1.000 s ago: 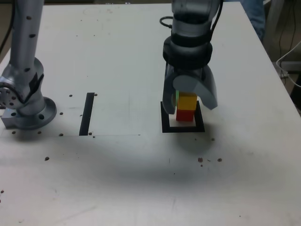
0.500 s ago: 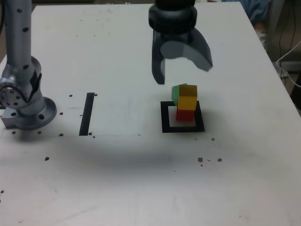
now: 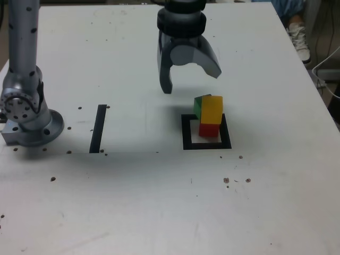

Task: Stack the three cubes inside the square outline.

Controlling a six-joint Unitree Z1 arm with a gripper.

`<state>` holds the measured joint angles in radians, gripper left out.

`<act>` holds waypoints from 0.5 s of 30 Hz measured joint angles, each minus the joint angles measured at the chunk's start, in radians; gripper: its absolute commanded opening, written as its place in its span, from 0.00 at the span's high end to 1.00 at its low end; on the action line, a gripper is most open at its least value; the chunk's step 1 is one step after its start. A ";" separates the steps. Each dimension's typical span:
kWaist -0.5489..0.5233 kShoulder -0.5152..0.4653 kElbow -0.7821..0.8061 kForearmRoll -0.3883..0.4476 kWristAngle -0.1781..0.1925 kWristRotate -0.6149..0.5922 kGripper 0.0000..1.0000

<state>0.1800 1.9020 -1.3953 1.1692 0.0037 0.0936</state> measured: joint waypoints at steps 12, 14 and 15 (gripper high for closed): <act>0.000 0.058 0.039 -0.089 -0.033 -0.025 0.05; 0.000 0.072 0.039 -0.106 -0.036 -0.039 0.07; 0.000 0.076 0.037 -0.113 -0.036 -0.047 0.07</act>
<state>0.1800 1.9777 -1.3579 1.0557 -0.0321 0.0461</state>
